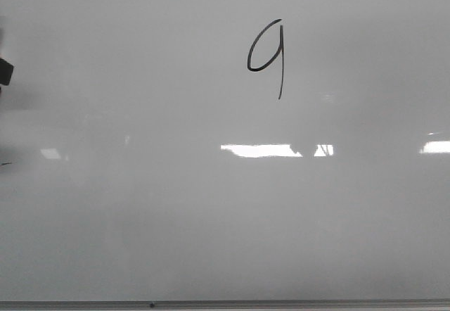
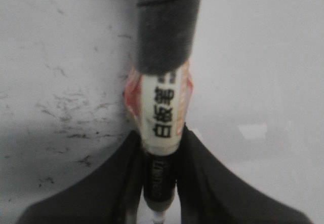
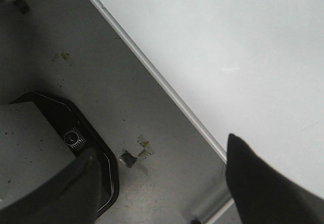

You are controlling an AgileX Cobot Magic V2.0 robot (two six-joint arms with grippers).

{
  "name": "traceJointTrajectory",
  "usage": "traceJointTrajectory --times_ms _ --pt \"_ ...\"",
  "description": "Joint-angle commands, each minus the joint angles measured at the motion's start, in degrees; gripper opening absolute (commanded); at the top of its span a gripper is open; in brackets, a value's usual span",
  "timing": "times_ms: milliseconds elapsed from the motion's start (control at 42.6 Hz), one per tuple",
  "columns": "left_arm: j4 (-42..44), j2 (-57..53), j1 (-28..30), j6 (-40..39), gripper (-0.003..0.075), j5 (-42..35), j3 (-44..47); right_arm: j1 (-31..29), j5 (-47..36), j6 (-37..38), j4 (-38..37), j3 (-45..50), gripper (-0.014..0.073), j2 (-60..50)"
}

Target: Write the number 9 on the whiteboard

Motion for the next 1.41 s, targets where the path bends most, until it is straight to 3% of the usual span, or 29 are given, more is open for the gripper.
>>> traceJointTrajectory --times_ms 0,188,282,375,634,1009,1384 --pt "-0.49 -1.51 0.05 -0.61 0.0227 -3.53 -1.48 -0.35 -2.66 -0.12 0.59 -1.41 0.054 -0.35" --pt "-0.49 -2.23 0.05 -0.61 0.0363 -2.53 -1.58 -0.35 -2.61 -0.07 0.59 -1.41 0.054 -0.54" --pt "-0.49 -4.13 0.05 -0.61 0.0379 -0.7 -1.58 -0.55 -2.65 1.56 0.46 -1.41 0.054 -0.76" --pt "-0.49 -7.54 0.05 -0.61 0.0378 2.6 -1.58 -0.73 -2.82 7.42 -1.66 -1.41 0.054 -0.84" --pt "0.16 -22.09 -1.03 -0.23 0.0378 22.74 -1.69 -1.76 -3.74 24.93 -8.75 -1.41 0.054 -1.19" --pt "-0.03 -46.81 -11.45 -0.01 0.0378 48.29 -2.41 -1.76 -3.48 24.68 -10.77 -1.04 0.054 -11.41" --pt "-3.73 -54.11 -13.98 -0.01 0.0378 50.22 -2.41 -1.76 -2.56 23.5 -10.77 3.17 0.0537 -18.29"
